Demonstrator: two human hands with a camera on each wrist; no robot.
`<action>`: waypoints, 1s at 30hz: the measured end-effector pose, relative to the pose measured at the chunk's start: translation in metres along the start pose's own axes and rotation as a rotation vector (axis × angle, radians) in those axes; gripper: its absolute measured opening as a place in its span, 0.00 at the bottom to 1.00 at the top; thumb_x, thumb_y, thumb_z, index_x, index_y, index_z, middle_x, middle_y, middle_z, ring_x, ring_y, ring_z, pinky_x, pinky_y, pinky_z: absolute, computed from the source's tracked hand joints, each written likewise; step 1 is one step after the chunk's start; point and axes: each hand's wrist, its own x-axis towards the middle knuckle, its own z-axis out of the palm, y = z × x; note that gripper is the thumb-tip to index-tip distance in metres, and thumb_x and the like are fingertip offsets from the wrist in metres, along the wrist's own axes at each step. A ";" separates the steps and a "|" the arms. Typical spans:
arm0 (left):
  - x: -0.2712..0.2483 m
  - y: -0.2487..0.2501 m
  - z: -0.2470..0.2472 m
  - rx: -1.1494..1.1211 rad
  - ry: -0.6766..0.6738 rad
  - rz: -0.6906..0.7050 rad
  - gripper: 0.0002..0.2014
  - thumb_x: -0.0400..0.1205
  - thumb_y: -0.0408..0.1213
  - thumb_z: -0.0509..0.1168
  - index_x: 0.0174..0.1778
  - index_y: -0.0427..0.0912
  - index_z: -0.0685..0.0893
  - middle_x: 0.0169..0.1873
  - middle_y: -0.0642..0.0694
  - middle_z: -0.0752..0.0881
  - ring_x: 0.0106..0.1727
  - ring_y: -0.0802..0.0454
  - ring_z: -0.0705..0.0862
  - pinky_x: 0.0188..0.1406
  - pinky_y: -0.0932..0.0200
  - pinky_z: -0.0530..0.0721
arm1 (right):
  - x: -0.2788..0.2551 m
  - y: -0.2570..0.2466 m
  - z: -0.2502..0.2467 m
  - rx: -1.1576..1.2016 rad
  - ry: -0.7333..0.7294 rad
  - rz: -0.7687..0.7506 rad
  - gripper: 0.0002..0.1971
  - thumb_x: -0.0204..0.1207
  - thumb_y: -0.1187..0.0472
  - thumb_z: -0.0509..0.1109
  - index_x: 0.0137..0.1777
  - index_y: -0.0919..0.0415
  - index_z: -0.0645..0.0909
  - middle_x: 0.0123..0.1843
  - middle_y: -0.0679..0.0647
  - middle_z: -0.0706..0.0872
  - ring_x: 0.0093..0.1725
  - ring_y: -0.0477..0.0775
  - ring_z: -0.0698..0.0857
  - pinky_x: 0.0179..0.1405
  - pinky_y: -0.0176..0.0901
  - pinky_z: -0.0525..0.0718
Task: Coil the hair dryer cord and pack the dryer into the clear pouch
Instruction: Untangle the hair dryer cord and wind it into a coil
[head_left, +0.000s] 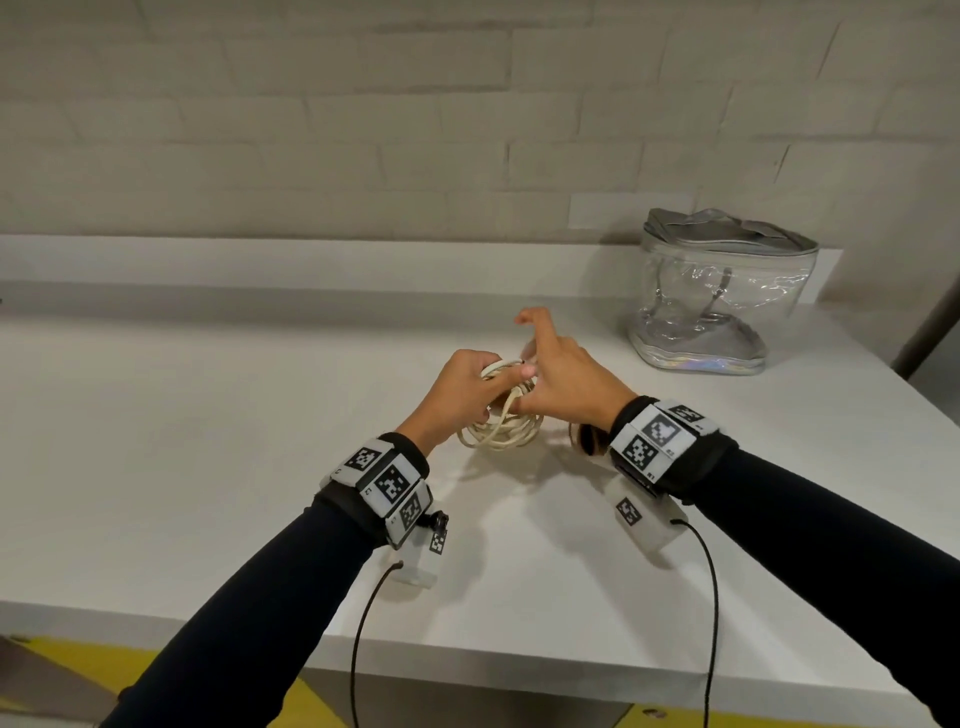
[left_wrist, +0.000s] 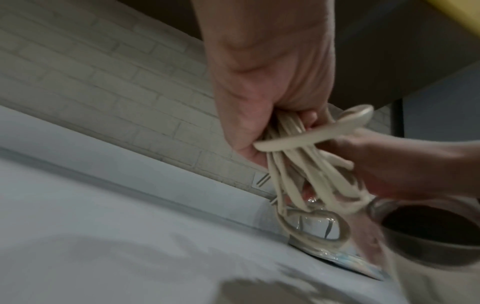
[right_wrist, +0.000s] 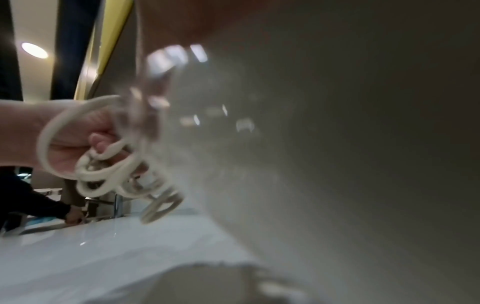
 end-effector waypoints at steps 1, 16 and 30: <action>0.000 0.002 -0.001 0.015 -0.005 0.011 0.16 0.75 0.44 0.71 0.28 0.37 0.77 0.20 0.45 0.78 0.16 0.60 0.75 0.15 0.67 0.70 | 0.003 0.001 -0.002 -0.040 -0.070 0.049 0.38 0.60 0.56 0.76 0.70 0.56 0.63 0.46 0.56 0.82 0.47 0.58 0.84 0.43 0.45 0.82; -0.002 0.004 -0.006 -0.299 -0.129 -0.150 0.04 0.74 0.29 0.72 0.39 0.34 0.83 0.16 0.52 0.81 0.12 0.61 0.74 0.10 0.72 0.69 | 0.011 0.006 0.008 0.071 -0.200 0.035 0.19 0.63 0.55 0.75 0.54 0.44 0.77 0.48 0.48 0.87 0.49 0.55 0.85 0.53 0.59 0.84; -0.001 0.004 -0.013 -0.072 -0.211 -0.135 0.13 0.66 0.18 0.68 0.39 0.39 0.78 0.29 0.49 0.81 0.26 0.57 0.79 0.24 0.67 0.77 | 0.015 0.006 0.006 0.186 -0.288 0.068 0.14 0.69 0.68 0.71 0.55 0.64 0.80 0.49 0.61 0.86 0.50 0.61 0.85 0.52 0.55 0.82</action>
